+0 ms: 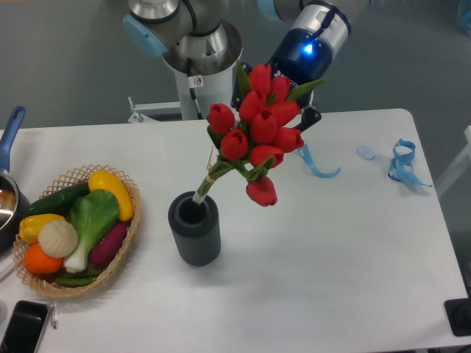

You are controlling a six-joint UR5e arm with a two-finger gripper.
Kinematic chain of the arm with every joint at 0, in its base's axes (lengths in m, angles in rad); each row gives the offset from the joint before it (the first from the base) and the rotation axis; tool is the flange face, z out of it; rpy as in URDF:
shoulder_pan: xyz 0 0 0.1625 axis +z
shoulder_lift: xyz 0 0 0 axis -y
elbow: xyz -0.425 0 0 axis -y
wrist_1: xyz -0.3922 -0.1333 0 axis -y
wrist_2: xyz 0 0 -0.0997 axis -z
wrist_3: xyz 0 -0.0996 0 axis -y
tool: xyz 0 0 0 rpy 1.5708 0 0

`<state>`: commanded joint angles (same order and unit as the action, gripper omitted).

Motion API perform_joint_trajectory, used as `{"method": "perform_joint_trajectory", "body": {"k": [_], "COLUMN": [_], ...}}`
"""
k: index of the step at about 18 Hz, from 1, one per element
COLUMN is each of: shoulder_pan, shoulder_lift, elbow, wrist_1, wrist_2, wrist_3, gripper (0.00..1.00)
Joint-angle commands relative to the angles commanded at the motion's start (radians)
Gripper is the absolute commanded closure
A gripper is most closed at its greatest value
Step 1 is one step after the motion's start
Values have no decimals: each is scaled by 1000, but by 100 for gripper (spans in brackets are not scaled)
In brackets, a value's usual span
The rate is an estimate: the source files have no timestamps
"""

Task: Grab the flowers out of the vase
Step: 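Lift the tulip bunch straight up out of the grey vase, then carry the held tulips away from the vase toward the blue ribbons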

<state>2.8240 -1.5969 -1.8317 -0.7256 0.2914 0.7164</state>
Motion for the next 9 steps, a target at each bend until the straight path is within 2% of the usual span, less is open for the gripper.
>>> {"method": "perform_joint_trajectory", "body": {"k": [3,7,9], "shoulder_pan": [20,83,106], "shoulder_lift": [-21,-90,-145], "elbow": [35,95,132], "wrist_1": [0,0,0], "wrist_2": [17,29,29], "wrist_3": [9,34,66], "gripper": [56,56,56]}}
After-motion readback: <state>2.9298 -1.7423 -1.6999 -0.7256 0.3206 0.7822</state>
